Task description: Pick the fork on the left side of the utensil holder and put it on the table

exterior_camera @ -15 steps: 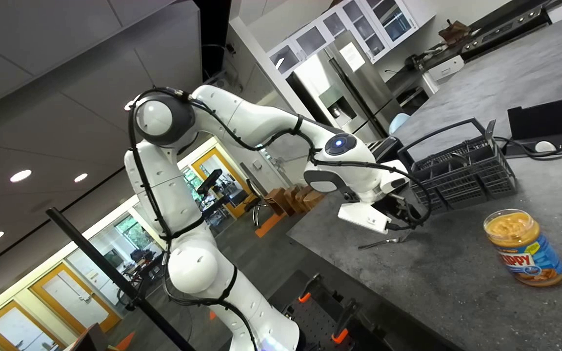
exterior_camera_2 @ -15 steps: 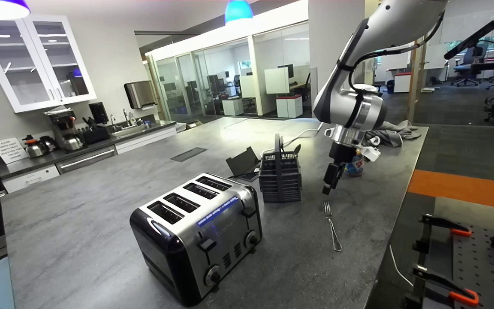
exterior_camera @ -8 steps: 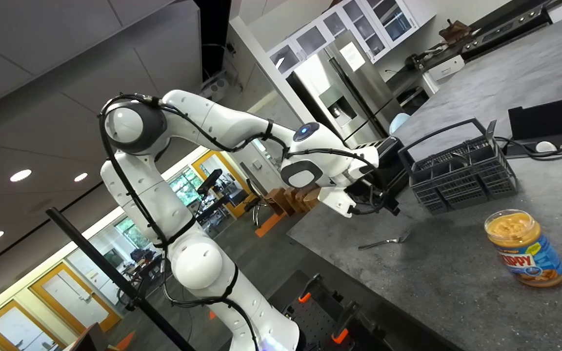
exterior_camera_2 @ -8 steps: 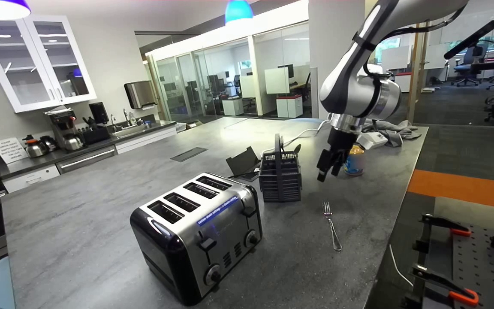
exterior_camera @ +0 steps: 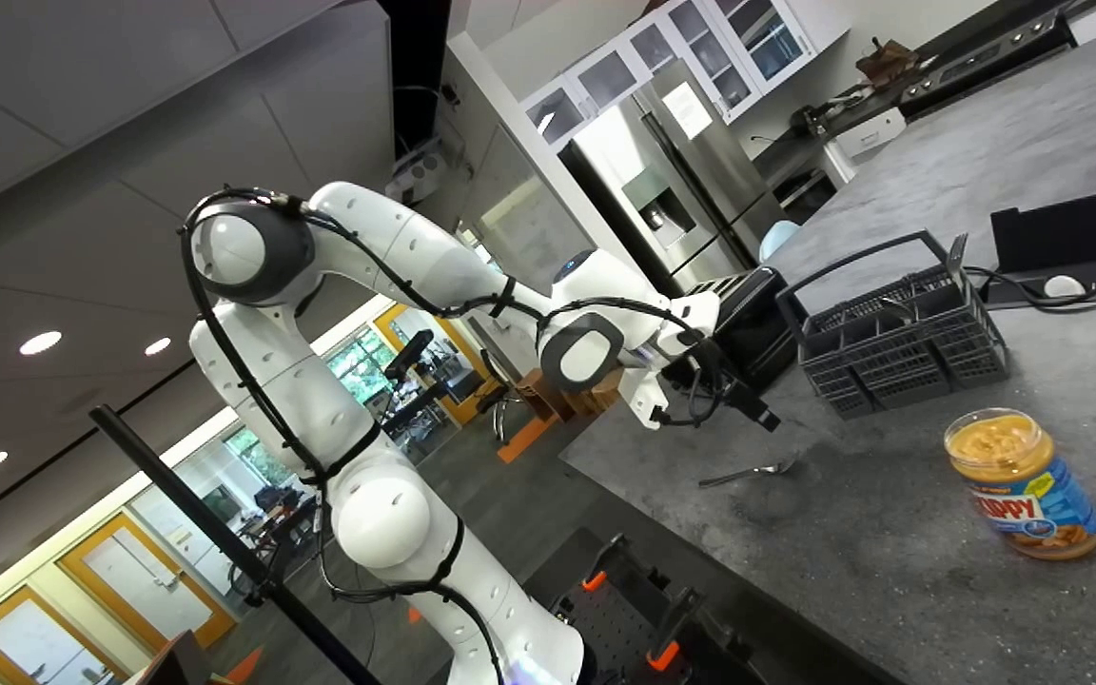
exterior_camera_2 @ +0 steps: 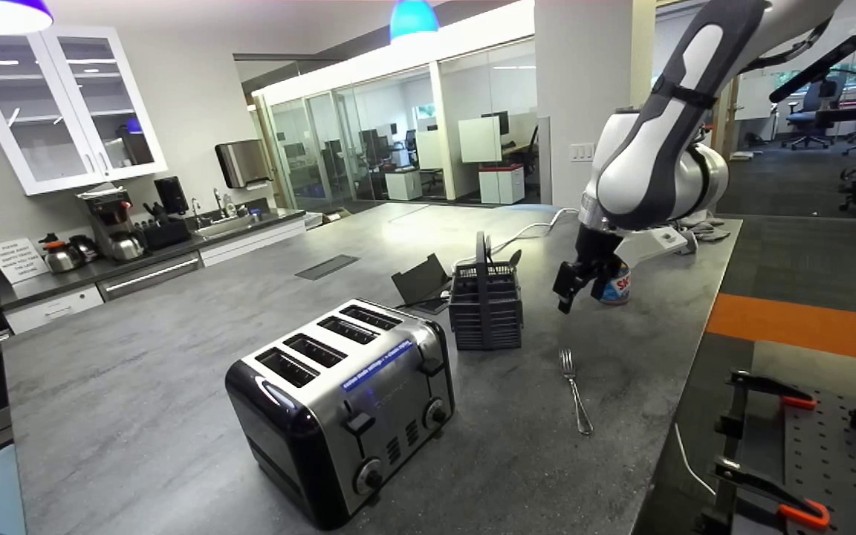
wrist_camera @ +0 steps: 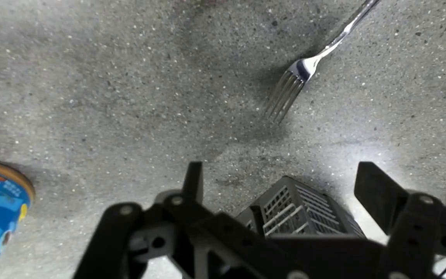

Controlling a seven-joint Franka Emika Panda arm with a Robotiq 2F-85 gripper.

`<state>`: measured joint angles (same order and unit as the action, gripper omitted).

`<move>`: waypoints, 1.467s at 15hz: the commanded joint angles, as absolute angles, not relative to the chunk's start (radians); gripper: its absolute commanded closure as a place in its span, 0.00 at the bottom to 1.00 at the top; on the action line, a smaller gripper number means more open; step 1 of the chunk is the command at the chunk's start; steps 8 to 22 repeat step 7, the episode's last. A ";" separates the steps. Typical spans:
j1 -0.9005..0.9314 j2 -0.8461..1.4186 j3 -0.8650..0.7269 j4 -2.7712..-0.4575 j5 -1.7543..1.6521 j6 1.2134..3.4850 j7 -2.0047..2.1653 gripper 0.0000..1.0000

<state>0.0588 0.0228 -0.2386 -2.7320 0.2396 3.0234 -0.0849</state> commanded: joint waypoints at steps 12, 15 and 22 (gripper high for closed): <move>0.062 0.023 -0.259 -2.732 0.160 3.023 -0.011 0.00; 0.062 0.023 -0.259 -2.732 0.160 3.023 -0.011 0.00; 0.062 0.023 -0.259 -2.732 0.160 3.023 -0.011 0.00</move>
